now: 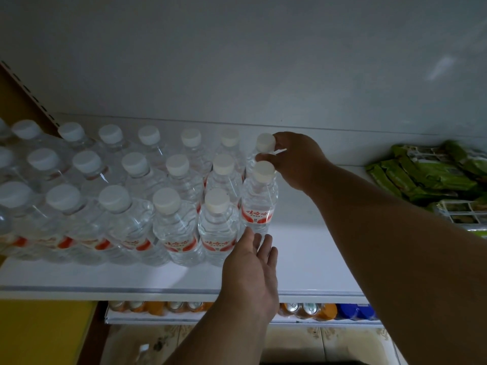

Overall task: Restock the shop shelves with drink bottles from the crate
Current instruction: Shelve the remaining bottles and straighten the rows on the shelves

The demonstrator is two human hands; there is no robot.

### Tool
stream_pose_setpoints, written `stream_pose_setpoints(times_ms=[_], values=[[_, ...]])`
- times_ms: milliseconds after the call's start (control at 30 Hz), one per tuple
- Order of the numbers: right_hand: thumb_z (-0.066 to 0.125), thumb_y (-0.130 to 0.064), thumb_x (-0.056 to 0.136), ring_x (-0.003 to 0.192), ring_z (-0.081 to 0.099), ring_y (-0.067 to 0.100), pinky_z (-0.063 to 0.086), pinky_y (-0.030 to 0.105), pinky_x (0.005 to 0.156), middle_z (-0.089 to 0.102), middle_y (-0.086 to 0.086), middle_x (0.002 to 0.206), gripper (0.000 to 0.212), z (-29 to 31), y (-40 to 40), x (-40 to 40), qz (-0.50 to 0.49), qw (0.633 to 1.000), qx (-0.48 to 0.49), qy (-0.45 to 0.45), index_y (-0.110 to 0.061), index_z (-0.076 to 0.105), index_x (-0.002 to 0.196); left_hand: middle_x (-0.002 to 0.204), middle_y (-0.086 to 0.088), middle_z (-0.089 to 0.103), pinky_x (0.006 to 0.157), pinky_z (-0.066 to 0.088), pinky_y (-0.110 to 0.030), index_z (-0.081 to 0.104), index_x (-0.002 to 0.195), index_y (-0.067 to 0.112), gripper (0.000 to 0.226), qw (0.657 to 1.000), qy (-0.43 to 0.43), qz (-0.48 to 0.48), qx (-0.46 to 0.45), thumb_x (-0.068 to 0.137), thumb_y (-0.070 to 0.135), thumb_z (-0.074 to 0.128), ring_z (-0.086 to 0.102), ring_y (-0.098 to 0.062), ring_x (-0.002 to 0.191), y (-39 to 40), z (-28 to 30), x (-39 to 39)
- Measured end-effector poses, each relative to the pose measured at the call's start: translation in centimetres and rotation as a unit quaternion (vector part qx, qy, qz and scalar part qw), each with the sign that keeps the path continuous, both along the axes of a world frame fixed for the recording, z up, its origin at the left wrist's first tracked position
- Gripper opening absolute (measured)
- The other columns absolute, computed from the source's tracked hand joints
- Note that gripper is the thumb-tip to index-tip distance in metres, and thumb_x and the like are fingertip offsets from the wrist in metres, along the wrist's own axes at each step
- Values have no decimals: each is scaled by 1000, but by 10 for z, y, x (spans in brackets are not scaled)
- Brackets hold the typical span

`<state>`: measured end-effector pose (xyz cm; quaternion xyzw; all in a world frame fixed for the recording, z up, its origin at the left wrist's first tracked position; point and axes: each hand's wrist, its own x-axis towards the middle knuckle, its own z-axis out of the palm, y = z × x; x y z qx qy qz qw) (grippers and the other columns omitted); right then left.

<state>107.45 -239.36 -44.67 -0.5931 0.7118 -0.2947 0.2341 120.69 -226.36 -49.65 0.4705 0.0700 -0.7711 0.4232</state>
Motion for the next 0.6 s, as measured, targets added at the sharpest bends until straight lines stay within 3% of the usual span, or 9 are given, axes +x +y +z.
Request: stream_pose_setpoints(times_ms=[100, 233, 500, 600], values=[[80, -43, 81, 96, 56, 13, 37, 25, 80, 60, -11, 103, 45, -2, 0, 0, -4, 1000, -4, 5, -20, 67, 118, 86, 8, 69, 115, 36, -48, 60, 94, 30, 19, 1000, 6, -6, -1, 105, 43, 51, 51, -29, 138, 1, 0, 0], [80, -44, 81, 97, 55, 14, 38, 27, 83, 59, -10, 104, 48, -3, 1, 2, -12, 1000, -5, 0, -19, 67, 120, 96, 5, 66, 116, 36, -47, 59, 98, 29, 18, 1000, 11, -5, -9, 105, 44, 50, 48, -30, 141, 0, -5, 1], [80, -44, 81, 99, 57, 15, 42, 29, 86, 68, 0, 120, 52, -3, 4, 8, -28, 999, -16, -4, -16, 66, 123, 148, -6, 52, 118, 33, -47, 56, 102, 30, 18, 1000, 12, -10, -24, 106, 46, 47, 44, -30, 144, 0, -2, 2], [78, -46, 83, 98, 56, 14, 41, 28, 84, 68, 0, 120, 51, -4, 5, 10, -34, 999, -20, 13, -16, 66, 122, 155, -6, 47, 118, 32, -47, 54, 109, 26, 20, 999, 5, -13, -34, 105, 45, 47, 44, -29, 144, 1, -1, 3]])
